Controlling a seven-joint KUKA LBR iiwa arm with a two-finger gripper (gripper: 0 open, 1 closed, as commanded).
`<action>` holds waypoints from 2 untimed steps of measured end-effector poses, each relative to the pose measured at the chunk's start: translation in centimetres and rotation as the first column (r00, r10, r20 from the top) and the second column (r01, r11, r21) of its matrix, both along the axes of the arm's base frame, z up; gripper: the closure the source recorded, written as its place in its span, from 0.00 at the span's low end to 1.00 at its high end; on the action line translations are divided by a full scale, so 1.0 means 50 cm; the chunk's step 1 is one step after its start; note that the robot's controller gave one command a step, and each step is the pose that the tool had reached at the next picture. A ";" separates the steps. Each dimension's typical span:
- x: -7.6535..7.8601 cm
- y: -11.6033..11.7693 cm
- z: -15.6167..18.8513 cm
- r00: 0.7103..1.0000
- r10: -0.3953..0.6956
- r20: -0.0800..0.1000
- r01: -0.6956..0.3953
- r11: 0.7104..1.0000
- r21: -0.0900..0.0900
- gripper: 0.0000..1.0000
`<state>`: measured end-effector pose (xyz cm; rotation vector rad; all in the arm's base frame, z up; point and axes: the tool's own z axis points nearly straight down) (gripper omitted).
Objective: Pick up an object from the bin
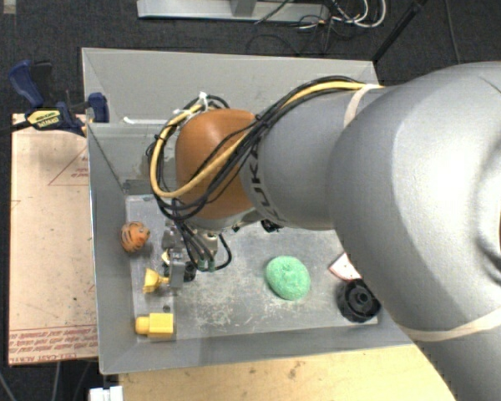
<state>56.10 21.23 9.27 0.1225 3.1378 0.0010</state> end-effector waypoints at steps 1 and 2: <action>0.000 0.003 0.013 1.000 0.011 -0.001 -0.011 1.000 0.003 1.00; 0.052 -0.031 0.001 1.000 0.005 0.002 -0.005 1.000 0.001 1.00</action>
Offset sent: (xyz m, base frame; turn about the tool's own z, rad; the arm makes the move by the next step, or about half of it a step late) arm 0.0354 -0.0221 -0.0031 -0.0033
